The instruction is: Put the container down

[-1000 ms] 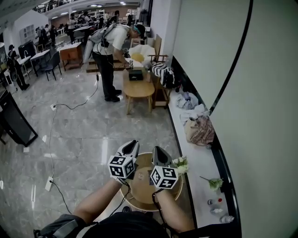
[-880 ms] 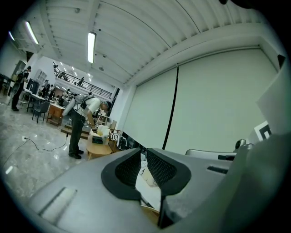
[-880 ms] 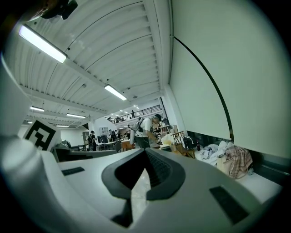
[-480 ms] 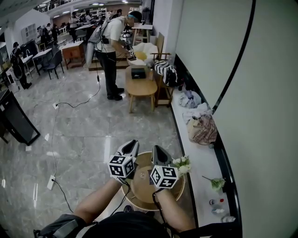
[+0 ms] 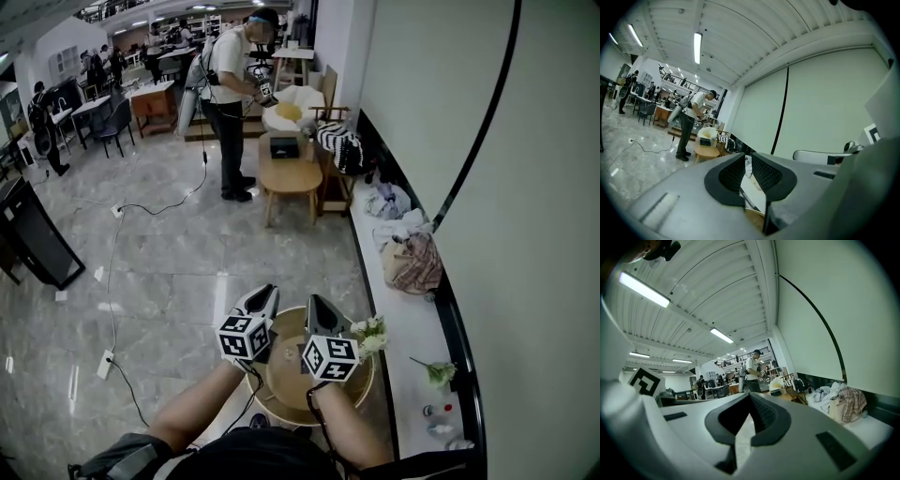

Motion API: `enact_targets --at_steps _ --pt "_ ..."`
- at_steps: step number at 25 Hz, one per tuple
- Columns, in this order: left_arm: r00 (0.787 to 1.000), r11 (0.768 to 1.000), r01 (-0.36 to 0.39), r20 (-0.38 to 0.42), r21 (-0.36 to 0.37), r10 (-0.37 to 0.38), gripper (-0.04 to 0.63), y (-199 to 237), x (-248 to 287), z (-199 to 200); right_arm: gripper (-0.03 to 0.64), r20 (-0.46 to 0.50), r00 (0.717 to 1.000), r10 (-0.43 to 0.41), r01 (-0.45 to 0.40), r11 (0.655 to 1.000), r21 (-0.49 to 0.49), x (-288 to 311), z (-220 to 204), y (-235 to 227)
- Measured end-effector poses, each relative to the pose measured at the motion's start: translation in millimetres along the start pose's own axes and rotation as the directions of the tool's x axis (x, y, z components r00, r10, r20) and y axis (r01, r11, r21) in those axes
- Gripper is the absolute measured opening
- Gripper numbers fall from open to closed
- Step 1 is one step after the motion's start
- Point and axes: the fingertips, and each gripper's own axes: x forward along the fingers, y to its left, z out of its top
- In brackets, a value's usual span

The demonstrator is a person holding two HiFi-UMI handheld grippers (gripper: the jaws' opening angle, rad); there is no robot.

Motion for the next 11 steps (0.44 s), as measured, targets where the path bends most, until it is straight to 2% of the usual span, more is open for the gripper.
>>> enact_targets --at_steps 11 --pt "1.000 1.000 -0.012 -0.029 -0.003 0.012 0.046 -7 5 -15 0.008 -0.016 1.000 0.009 -0.008 1.000 0.022 -5 -11 -10"
